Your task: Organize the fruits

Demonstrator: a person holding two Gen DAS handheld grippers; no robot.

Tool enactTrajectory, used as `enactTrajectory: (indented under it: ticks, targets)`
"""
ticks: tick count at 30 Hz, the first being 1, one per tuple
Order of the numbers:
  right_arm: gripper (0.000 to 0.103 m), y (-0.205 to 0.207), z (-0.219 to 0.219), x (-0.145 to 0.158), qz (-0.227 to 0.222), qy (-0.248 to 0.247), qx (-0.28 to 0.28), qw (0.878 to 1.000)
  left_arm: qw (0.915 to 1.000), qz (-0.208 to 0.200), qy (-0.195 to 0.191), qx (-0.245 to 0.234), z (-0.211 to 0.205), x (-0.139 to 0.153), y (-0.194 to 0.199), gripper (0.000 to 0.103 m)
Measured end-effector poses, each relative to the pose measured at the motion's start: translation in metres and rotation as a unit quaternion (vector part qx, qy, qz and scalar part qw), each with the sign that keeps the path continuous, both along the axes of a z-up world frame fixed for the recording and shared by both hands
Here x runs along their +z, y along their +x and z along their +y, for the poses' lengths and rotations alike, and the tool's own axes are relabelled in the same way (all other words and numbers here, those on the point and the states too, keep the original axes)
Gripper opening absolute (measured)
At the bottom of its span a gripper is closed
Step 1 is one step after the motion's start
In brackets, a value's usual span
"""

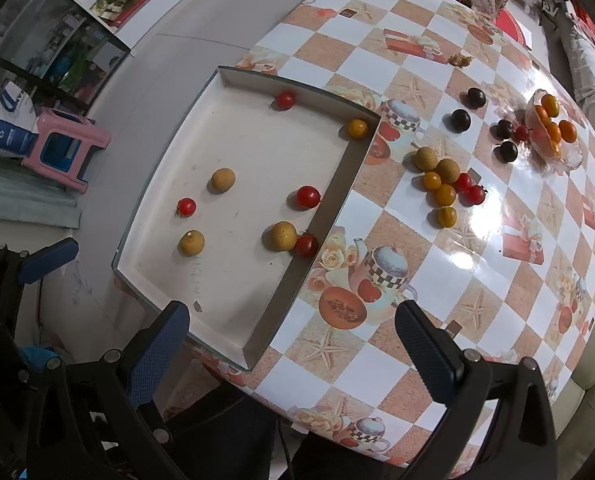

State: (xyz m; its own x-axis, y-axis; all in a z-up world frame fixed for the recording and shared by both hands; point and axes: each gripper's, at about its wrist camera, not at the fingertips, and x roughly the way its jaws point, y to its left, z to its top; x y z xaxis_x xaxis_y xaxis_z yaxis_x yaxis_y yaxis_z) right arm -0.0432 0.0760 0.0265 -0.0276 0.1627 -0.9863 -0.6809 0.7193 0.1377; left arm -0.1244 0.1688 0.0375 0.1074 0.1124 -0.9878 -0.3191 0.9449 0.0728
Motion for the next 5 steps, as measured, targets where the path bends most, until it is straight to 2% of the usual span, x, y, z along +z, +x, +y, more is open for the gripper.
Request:
enactTrajectory:
  ticks: [5]
  targets:
    - [0.103,-0.0013,0.0007,0.0001,-0.001,0.000,-0.001,1.000,1.0000,-0.002,-0.005,0.001,-0.0010,0.0005,-0.0014,0.102]
